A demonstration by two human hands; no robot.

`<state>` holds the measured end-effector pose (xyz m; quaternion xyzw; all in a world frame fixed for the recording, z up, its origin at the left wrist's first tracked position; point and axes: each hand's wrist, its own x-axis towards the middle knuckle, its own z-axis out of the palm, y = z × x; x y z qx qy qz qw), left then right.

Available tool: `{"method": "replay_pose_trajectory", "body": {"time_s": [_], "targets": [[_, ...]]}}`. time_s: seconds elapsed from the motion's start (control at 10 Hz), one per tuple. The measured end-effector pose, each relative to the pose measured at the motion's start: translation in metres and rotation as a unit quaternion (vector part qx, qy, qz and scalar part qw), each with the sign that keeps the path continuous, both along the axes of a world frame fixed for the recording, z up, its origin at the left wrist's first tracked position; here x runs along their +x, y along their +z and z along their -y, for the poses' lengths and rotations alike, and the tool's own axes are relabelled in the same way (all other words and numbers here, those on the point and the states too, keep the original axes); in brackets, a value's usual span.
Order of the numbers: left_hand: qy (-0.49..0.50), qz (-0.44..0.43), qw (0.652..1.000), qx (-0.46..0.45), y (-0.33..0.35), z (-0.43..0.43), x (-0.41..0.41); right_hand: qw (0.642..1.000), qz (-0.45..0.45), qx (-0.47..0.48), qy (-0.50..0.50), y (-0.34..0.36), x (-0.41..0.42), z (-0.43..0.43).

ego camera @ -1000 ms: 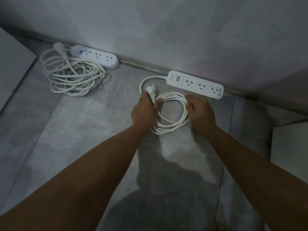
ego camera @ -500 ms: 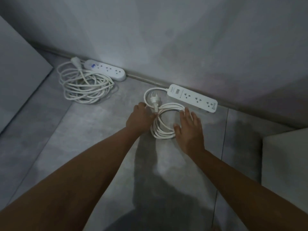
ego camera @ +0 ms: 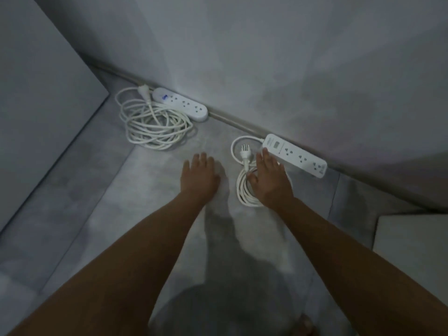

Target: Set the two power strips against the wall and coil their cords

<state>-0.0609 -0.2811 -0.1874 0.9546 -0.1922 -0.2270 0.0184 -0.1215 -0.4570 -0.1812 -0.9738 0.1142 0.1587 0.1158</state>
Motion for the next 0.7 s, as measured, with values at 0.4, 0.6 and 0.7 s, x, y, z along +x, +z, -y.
{"method": "replay_pose_trajectory", "body": {"time_s": [0.4, 0.6, 0.7], "targets": [[0.09, -0.033, 0.995, 0.025, 0.24, -0.066, -0.007, 0.985, -0.119, 0.005, 0.122, 0.226, 0.011, -0.076], [0.12, -0.005, 0.993, 0.016, 0.37, -0.093, 0.006, 0.986, -0.081, 0.017, 0.146, 0.36, 0.043, -0.119], [0.156, 0.022, 0.987, 0.002, 0.424, -0.112, 0.012, 0.982, -0.072, 0.017, 0.172, 0.417, 0.051, -0.14]]}}
